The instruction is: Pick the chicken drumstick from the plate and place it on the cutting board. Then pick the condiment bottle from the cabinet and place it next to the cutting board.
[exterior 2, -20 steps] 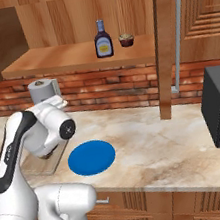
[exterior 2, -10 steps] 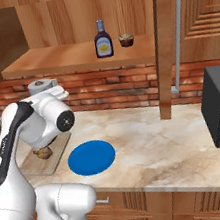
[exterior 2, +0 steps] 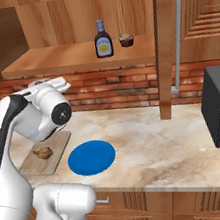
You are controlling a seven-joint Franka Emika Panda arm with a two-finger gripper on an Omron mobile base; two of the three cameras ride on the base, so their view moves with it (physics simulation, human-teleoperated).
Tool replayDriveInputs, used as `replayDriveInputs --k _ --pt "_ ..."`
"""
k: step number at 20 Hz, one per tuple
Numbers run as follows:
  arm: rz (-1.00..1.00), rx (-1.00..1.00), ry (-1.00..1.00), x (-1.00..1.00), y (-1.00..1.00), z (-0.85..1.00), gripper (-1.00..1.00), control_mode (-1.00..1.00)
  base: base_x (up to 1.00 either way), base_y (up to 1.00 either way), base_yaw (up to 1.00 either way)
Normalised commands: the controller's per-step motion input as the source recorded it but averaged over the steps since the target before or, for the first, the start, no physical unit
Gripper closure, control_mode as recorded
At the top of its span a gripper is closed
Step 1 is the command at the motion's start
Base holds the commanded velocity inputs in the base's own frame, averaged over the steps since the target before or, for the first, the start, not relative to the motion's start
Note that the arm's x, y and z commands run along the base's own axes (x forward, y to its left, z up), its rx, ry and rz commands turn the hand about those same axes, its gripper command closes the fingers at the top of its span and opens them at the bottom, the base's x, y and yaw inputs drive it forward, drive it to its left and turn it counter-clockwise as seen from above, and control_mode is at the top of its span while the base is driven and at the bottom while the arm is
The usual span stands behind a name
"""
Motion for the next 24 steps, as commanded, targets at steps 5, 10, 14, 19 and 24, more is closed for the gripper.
replayDriveInputs --k 5,10,14,19,24 --pt "-0.08 0.00 0.00 0.00 -0.26 0.20 -1.00 -1.00 0.00 0.00 0.00" --pt "-0.08 0.00 0.00 0.00 -0.25 0.22 -1.00 -1.00 0.00 0.00 0.00" --pt "-0.09 0.00 -0.01 0.00 -0.20 0.25 -1.00 -1.00 0.00 0.00 0.00" --pt "-0.09 0.00 0.00 0.00 -0.21 0.23 -1.00 -1.00 0.00 0.00 0.00" --pt "-0.09 0.00 0.00 0.00 -0.21 0.23 -1.00 -1.00 0.00 0.00 0.00"
